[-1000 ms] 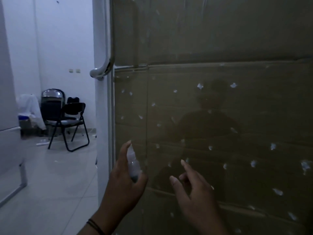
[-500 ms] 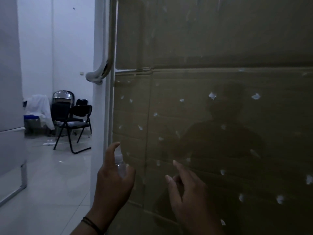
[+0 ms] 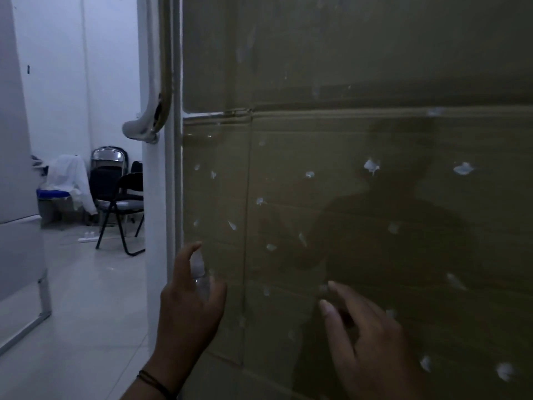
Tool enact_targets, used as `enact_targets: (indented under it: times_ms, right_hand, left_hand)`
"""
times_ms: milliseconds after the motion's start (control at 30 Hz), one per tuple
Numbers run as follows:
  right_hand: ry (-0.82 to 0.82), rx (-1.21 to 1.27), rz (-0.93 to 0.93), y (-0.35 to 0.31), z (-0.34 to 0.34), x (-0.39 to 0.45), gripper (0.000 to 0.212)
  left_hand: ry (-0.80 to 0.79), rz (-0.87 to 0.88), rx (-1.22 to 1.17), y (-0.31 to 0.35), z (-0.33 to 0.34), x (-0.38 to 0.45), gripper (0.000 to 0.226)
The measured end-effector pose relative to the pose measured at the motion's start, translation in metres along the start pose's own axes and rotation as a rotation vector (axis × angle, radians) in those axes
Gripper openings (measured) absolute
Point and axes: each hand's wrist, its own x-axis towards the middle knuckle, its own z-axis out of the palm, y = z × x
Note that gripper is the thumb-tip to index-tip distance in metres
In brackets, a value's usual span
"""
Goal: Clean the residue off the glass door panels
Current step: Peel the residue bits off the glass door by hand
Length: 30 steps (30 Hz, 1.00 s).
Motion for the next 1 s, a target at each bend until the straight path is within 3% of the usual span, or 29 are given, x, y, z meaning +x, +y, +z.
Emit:
enact_targets:
  times_ms: [300, 433, 600, 1000]
  right_hand:
    - [0.056, -0.01, 0.092, -0.037, -0.007, -0.059, 0.028]
    - [0.036, -0.028, 0.101, -0.051, -0.015, -0.074, 0.021]
    - [0.093, -0.059, 0.127, -0.057, -0.03, -0.071, 0.028]
    - [0.112, -0.089, 0.102, -0.034, -0.046, -0.073, 0.021]
  left_hand:
    - [-0.131, 0.207, -0.108, 0.0, -0.039, -0.022, 0.061]
    - [-0.146, 0.224, -0.123, 0.003, -0.051, -0.026, 0.056]
    - [-0.132, 0.19, -0.141, 0.008, -0.047, -0.018, 0.051]
    - [-0.163, 0.225, -0.18, 0.025, -0.024, -0.023, 0.054]
